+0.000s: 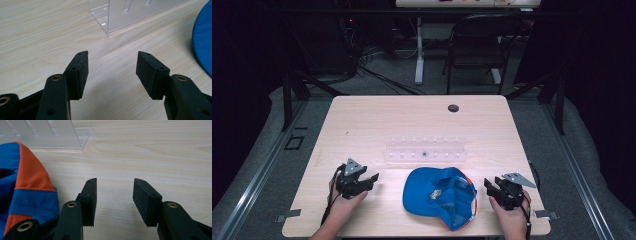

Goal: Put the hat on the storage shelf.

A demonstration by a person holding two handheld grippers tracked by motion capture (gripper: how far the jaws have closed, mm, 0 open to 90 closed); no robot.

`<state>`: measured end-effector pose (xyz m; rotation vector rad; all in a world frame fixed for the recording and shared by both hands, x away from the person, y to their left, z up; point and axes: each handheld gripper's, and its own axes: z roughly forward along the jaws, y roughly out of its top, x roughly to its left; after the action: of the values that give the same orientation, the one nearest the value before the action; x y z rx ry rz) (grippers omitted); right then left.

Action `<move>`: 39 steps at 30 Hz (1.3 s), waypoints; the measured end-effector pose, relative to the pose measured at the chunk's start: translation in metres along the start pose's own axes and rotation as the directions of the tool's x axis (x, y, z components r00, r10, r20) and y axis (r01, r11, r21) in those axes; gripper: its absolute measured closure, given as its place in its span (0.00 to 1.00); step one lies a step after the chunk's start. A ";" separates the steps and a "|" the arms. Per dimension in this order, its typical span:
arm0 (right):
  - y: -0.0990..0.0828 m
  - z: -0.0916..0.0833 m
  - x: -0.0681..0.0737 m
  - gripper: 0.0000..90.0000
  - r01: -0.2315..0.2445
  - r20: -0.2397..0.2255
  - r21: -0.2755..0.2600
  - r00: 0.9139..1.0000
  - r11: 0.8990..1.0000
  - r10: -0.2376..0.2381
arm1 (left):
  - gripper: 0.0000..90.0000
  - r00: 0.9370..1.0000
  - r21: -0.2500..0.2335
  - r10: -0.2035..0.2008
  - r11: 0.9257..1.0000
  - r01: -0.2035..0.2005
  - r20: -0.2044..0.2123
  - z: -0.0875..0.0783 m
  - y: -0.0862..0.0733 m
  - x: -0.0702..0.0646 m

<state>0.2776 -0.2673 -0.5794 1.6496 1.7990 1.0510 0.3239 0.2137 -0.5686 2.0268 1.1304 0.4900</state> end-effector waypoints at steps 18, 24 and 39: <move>0.015 -0.006 0.009 0.59 0.010 -0.028 0.069 1.000 0.998 -0.009 | 0.49 0.999 -0.009 -0.045 0.999 0.045 -0.013 -0.003 0.000 0.007; 0.022 -0.004 0.010 0.59 0.013 -0.049 0.127 0.999 0.992 -0.007 | 0.50 0.999 0.000 -0.045 0.999 0.045 -0.012 -0.002 0.000 0.007; 0.049 -0.019 0.009 0.65 0.067 -0.106 0.309 0.994 0.949 -0.036 | 0.50 1.000 0.001 -0.019 1.000 0.019 -0.015 -0.003 0.000 0.003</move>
<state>0.2910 -0.2633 -0.5279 1.7425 2.1526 0.8725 0.3233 0.2179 -0.5669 2.0149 1.1587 0.4961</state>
